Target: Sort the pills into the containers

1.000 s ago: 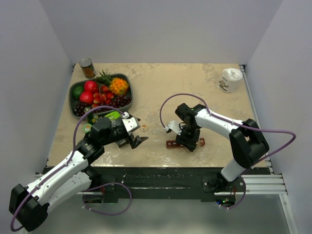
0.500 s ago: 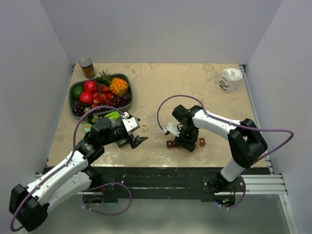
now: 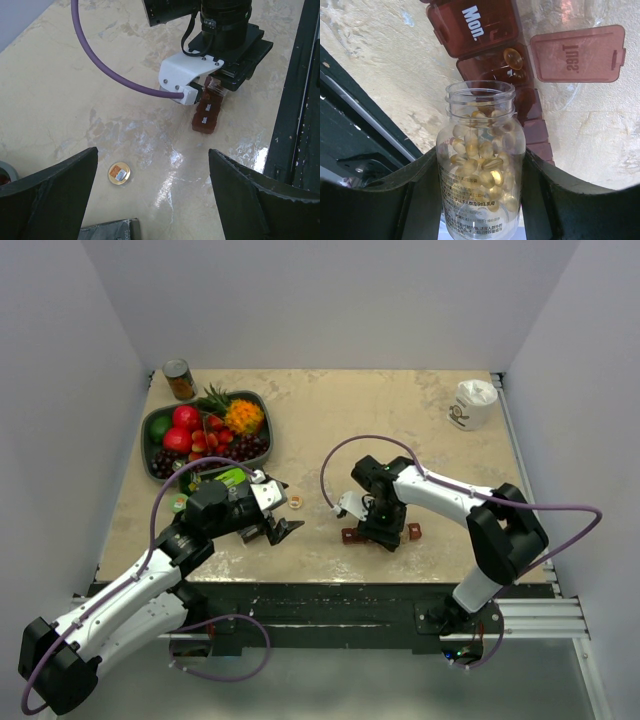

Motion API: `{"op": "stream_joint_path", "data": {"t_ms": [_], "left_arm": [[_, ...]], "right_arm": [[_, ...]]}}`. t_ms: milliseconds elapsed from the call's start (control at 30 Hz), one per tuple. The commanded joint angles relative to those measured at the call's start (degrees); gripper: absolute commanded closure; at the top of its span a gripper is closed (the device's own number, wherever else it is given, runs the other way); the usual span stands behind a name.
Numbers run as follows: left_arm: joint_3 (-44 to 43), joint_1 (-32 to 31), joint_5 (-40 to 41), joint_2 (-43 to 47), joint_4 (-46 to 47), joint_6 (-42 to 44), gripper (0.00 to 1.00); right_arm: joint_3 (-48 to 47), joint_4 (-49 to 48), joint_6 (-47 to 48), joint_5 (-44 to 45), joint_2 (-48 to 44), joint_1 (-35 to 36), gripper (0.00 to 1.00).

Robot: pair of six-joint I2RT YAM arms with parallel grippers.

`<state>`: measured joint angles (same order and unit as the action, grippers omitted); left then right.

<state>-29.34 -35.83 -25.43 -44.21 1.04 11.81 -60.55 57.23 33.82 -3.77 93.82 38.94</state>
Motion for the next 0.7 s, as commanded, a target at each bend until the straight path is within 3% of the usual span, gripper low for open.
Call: {"op": "stream_joint_path", "data": {"t_ms": [0, 667], "left_arm": [[-0.8, -0.4, -1.4, 0.0, 1.3, 1.5, 0.04], [-0.7, -0.4, -1.6, 0.0, 1.3, 1.5, 0.04]], "right_arm": [[-2.5, 0.2, -0.5, -0.1, 0.6, 0.3, 0.87], [-2.6, 0.5, 0.5, 1.5, 0.2, 0.5, 0.87]]}}
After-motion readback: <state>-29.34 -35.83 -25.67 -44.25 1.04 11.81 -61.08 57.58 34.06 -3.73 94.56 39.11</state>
